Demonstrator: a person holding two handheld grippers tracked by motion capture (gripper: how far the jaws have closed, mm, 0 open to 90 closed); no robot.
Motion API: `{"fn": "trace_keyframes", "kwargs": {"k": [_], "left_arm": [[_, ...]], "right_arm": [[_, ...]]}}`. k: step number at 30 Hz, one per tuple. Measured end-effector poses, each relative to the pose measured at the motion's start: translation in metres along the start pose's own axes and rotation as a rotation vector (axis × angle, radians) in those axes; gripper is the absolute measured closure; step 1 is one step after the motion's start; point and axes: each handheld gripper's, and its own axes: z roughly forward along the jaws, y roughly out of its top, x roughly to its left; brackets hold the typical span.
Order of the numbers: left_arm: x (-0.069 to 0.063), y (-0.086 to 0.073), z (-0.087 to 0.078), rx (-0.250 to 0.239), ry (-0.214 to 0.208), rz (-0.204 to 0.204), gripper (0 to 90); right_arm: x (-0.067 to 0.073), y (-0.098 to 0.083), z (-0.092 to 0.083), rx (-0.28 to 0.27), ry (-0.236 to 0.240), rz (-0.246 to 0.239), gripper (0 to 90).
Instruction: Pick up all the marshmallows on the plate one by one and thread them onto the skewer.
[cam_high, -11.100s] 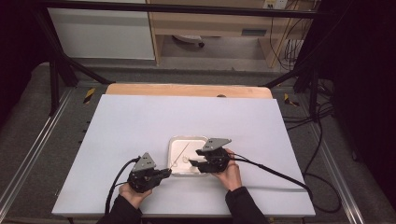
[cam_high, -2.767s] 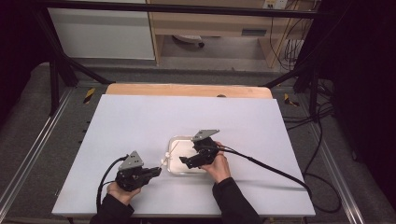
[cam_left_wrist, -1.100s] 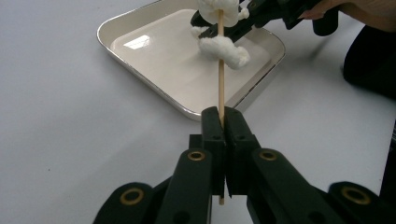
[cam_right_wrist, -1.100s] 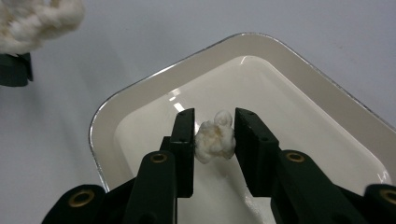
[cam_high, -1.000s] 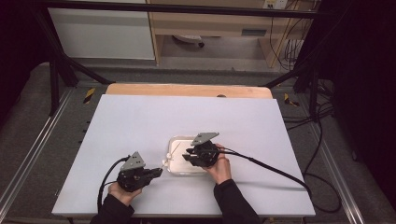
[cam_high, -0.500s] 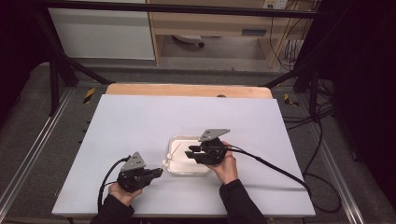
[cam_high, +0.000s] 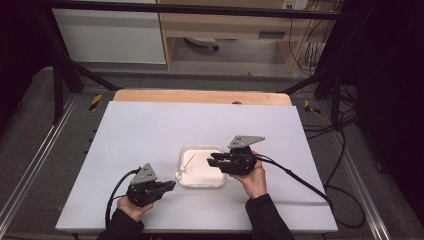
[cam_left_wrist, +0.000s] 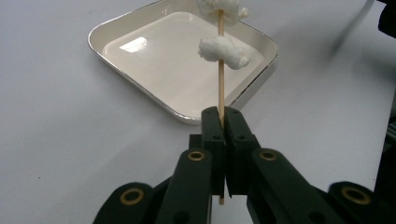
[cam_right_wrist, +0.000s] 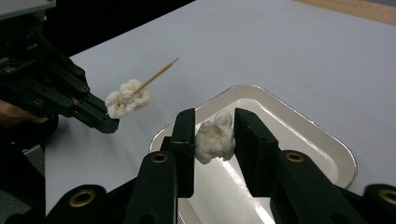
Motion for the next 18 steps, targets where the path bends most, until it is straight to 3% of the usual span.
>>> {"fn": "trace_keyframes", "kwargs": {"k": [9,18], "left_arm": [[-0.002,0.001,0.001,-0.001,-0.005,0.006,88.5],[-0.006,0.002,0.003,-0.007,-0.014,0.017,88.4]], "right_arm": [[-0.002,0.004,-0.021,-0.059,0.030,0.049,70.3],[-0.002,0.010,-0.028,-0.110,0.093,0.098,70.3]]}}
